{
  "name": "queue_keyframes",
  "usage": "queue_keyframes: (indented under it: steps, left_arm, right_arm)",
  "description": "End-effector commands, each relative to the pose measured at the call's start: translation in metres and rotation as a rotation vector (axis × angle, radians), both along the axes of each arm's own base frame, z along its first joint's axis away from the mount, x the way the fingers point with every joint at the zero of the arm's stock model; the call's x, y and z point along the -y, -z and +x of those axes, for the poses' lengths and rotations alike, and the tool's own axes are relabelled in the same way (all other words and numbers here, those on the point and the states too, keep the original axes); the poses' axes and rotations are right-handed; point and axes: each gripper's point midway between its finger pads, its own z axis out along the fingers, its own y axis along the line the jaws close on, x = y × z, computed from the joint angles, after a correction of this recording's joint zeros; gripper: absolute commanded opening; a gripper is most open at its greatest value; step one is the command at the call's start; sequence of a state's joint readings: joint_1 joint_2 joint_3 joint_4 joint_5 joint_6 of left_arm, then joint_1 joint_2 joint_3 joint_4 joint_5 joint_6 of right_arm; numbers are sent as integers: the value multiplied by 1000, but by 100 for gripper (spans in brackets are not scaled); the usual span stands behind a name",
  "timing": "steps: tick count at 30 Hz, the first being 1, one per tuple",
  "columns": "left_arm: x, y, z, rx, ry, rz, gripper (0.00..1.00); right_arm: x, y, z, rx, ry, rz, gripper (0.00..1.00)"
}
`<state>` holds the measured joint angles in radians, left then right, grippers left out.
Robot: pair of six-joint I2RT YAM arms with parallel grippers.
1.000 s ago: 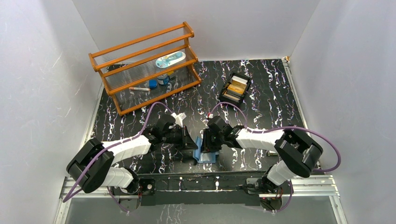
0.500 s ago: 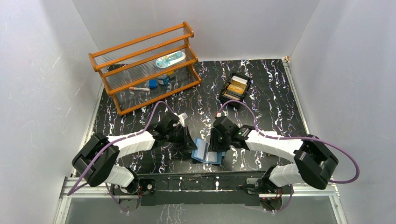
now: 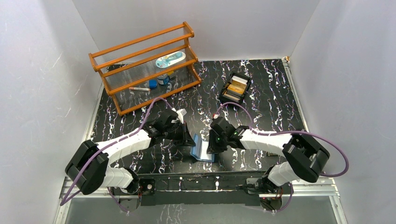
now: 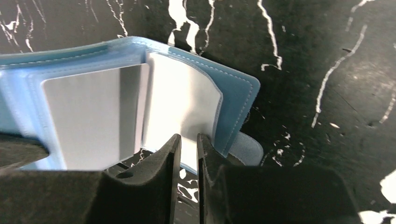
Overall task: Put the credit cards into the card holder
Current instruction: Insert the credit card into the card holder.
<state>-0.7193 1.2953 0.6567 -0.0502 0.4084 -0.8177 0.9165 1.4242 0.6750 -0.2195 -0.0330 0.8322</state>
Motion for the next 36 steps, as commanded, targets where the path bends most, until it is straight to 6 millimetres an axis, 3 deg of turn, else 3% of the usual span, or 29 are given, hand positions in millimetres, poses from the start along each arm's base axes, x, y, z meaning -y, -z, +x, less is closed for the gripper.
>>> queue_keyframes:
  steps: [1, 16, 23, 28, 36]
  left_arm:
    - [9, -10, 1, -2, 23, -5, 0]
    - [29, -7, -4, -38, 63, -49, 0]
    - [20, 0, -6, -48, 38, -6, 0]
    - [11, 6, -6, -56, 23, 58, 0]
    - [6, 9, -8, -60, 26, 91, 0]
  right_arm:
    - [-12, 8, 3, 6, -25, 27, 27]
    - [-13, 15, 3, -2, -21, 24, 27]
    - [-7, 9, 4, 11, -16, 2, 29]
    - [6, -5, 6, 41, -2, -42, 35]
    - [29, -45, 15, 144, 49, -72, 42]
